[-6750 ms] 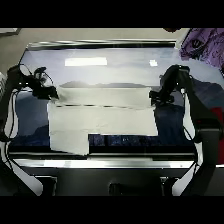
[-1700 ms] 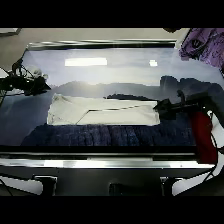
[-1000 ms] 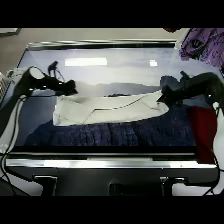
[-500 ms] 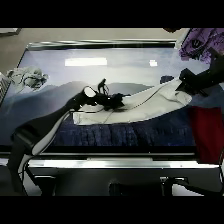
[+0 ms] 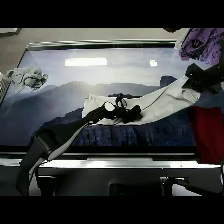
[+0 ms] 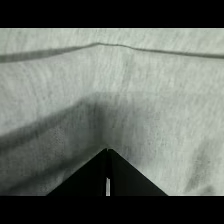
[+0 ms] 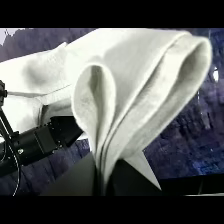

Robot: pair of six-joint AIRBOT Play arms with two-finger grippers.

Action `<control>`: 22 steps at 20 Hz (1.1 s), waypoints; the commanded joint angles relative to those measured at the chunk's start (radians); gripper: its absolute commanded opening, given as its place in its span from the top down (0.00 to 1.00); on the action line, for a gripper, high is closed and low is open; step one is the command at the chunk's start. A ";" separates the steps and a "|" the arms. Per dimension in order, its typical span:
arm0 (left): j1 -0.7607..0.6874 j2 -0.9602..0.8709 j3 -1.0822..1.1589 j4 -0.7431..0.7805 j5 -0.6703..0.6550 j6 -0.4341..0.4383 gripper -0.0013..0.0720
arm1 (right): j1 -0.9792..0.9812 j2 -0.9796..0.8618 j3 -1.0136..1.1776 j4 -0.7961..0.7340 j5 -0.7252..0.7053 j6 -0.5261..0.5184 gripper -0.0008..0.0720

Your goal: Fold the clothes and pants, and hang the long-sleeved shirts on hangers.

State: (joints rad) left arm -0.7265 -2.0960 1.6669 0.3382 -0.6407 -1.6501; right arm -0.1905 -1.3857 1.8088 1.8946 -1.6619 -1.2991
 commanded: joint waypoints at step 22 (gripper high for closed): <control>0.858 0.575 0.014 0.834 -0.751 -0.018 0.95 | 0.739 -0.294 0.003 0.061 0.713 0.533 0.95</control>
State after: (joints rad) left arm 0.0834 -1.5352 1.6806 1.1549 -1.3556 -1.6749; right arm 0.4660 -1.6104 1.8114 1.9594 -1.0454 -0.8280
